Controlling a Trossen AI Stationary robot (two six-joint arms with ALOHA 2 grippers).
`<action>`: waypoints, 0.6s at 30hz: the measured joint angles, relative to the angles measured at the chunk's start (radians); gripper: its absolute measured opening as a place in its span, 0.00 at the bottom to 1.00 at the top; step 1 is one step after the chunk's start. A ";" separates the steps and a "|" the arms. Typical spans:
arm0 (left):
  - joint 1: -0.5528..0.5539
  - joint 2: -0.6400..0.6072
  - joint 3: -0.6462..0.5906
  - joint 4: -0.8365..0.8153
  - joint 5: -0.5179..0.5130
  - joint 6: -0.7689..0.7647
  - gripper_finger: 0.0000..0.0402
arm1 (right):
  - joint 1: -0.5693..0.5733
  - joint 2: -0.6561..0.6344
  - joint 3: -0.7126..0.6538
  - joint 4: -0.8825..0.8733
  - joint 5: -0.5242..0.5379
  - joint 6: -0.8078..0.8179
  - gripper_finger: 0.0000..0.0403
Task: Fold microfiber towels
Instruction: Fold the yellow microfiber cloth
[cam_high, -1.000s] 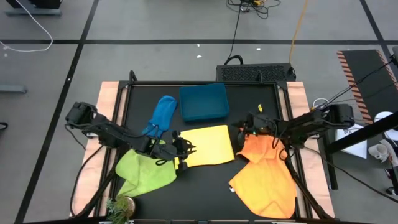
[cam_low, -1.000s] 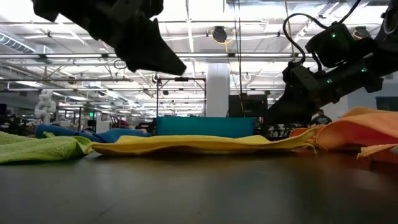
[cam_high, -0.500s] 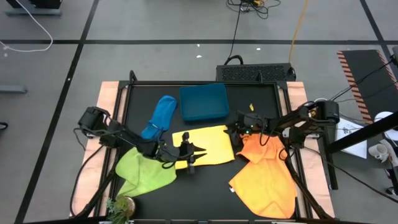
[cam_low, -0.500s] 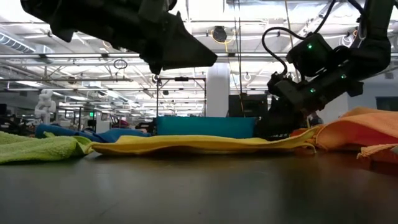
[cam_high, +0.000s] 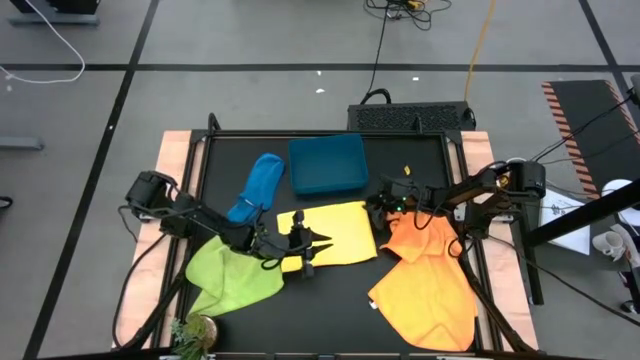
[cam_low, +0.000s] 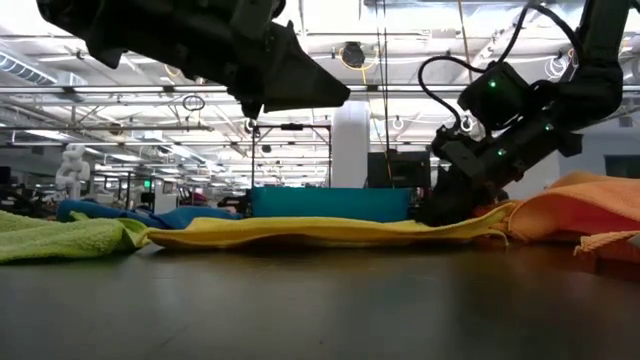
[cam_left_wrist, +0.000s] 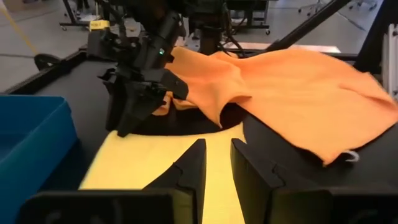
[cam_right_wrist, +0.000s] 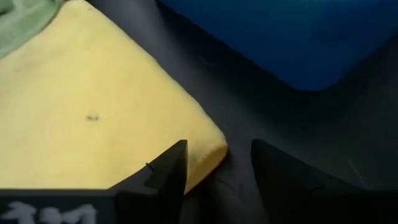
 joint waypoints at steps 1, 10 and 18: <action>0.006 0.000 0.000 0.000 0.002 -0.001 0.19 | 0.000 0.000 0.000 0.009 -0.001 -0.012 0.42; 0.048 0.000 0.000 0.002 0.012 -0.079 0.19 | 0.008 0.000 0.000 0.027 -0.055 -0.058 0.26; 0.049 0.000 0.000 0.002 0.012 -0.076 0.19 | 0.004 0.000 0.000 -0.002 -0.050 -0.085 0.25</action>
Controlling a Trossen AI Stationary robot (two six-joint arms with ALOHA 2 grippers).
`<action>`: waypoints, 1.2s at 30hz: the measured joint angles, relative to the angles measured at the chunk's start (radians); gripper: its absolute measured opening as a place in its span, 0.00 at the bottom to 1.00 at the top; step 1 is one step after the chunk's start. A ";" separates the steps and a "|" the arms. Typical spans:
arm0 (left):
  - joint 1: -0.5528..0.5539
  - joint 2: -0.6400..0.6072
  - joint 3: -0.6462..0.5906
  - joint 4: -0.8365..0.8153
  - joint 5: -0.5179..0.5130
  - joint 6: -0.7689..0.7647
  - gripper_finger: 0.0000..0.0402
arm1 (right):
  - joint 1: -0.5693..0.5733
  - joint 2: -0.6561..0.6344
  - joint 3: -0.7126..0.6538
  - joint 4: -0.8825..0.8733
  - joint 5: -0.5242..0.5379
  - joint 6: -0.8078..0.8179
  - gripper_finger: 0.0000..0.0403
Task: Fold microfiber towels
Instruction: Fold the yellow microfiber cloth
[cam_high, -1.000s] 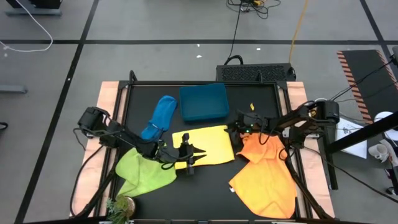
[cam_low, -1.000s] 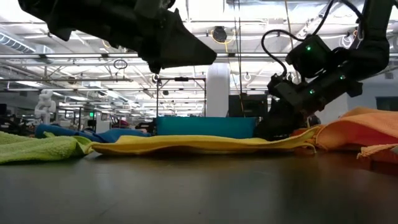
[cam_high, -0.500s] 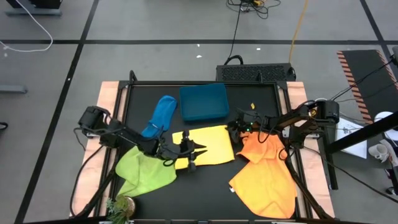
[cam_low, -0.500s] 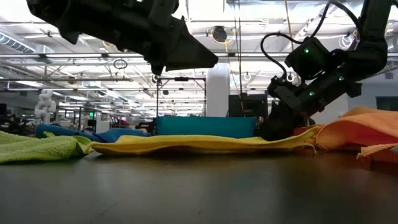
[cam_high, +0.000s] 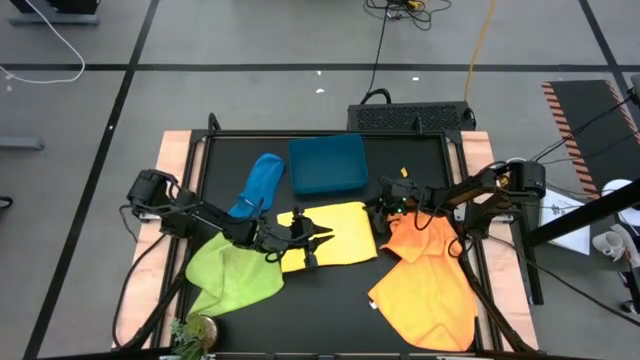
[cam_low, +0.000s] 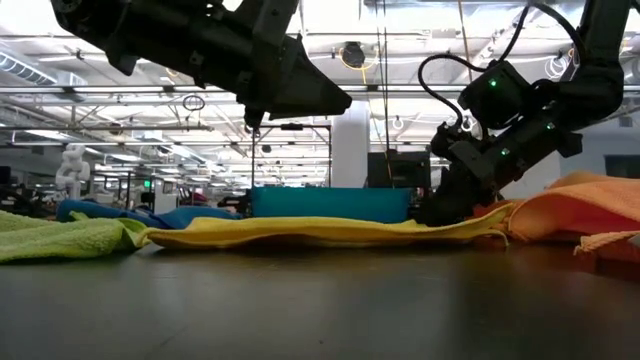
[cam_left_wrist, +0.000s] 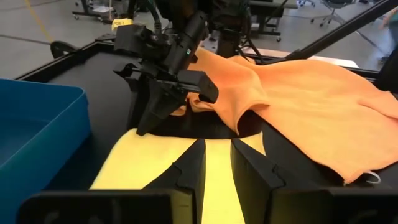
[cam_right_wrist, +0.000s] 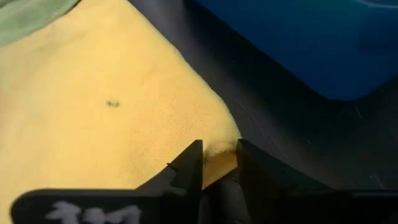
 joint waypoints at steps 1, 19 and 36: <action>0.000 0.000 0.000 0.000 0.000 0.003 0.19 | -0.004 0.000 0.000 -0.001 0.000 0.001 0.28; 0.011 0.116 0.001 0.130 0.010 0.013 0.19 | -0.017 0.115 0.018 0.055 -0.011 0.030 0.44; 0.084 0.116 0.037 0.003 0.086 -0.040 0.24 | 0.089 -0.029 0.014 0.108 -0.033 -0.069 0.01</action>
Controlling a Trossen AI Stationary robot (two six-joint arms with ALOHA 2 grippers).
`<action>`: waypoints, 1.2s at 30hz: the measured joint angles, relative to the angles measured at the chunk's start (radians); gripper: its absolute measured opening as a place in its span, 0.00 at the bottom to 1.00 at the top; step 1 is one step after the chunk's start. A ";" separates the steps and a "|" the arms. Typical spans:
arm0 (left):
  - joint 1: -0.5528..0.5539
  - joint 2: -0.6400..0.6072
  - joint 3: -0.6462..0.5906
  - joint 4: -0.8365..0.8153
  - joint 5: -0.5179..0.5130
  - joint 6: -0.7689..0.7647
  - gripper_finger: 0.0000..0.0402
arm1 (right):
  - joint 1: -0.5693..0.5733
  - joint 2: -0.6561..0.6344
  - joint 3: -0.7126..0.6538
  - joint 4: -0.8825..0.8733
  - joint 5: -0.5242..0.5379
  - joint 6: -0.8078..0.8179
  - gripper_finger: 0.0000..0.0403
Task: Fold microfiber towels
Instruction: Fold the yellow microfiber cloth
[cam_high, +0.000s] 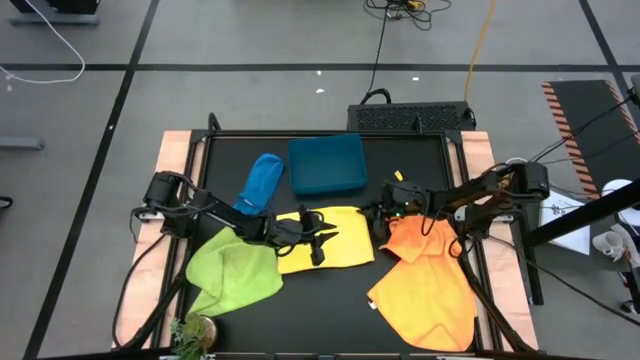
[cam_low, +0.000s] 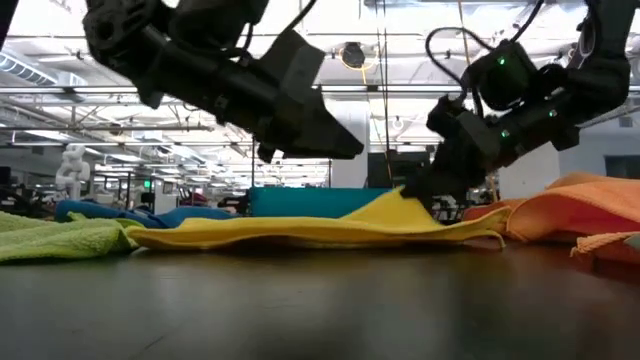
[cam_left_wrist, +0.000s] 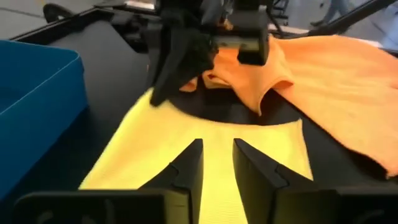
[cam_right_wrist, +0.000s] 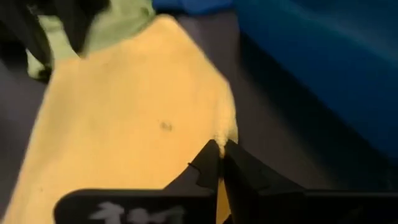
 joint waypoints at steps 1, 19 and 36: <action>0.010 0.000 0.019 -0.025 0.020 0.006 0.26 | 0.010 -0.009 0.001 0.003 0.004 -0.010 0.01; 0.119 0.056 0.327 -0.420 0.159 0.130 0.60 | 0.185 -0.124 0.001 0.023 0.008 -0.108 0.01; 0.147 0.065 0.328 -0.446 0.395 0.185 0.19 | 0.216 -0.131 0.001 0.040 0.037 -0.122 0.00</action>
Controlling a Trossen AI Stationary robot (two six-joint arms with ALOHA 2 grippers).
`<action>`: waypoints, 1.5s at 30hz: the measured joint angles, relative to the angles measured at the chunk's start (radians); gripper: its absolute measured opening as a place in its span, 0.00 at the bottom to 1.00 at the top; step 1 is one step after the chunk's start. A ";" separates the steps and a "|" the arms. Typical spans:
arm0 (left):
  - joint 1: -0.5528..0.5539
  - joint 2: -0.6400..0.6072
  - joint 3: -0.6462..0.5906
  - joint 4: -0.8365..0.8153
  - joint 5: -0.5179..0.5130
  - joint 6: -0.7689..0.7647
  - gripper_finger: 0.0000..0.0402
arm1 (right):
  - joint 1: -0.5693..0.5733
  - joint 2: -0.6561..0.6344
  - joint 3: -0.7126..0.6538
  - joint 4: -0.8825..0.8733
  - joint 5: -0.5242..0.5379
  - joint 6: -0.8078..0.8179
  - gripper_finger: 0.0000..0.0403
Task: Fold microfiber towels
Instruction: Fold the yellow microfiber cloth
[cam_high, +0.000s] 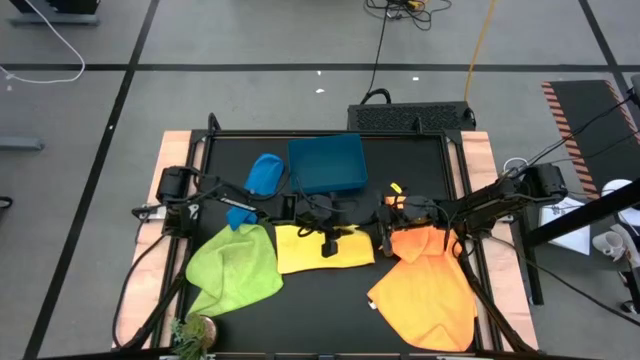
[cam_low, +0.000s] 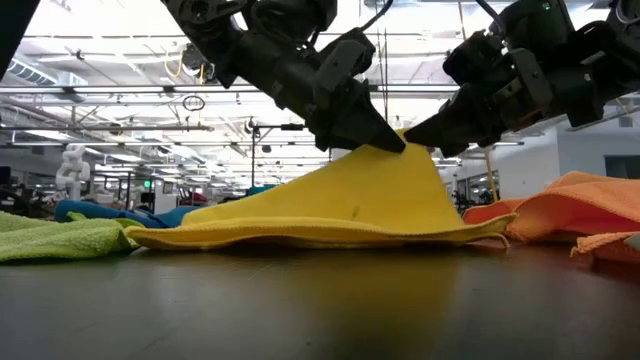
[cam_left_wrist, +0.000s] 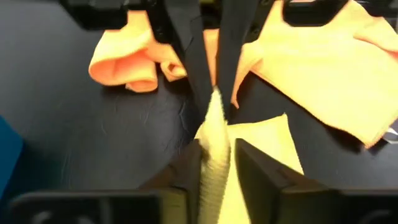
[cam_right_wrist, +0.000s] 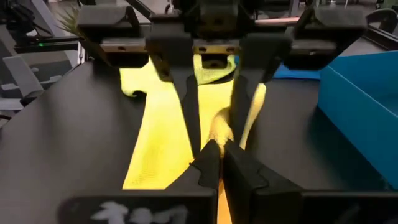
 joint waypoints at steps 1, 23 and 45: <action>-0.001 0.000 0.000 0.004 0.007 0.017 0.14 | 0.000 0.000 0.000 0.000 0.000 0.000 0.01; -0.004 0.000 0.000 0.005 -0.028 0.140 0.00 | -0.006 0.000 0.000 -0.234 -0.004 0.136 0.45; -0.004 -0.078 -0.002 -0.033 -0.099 0.164 0.00 | 0.007 0.034 -0.060 -0.167 -0.191 0.350 0.45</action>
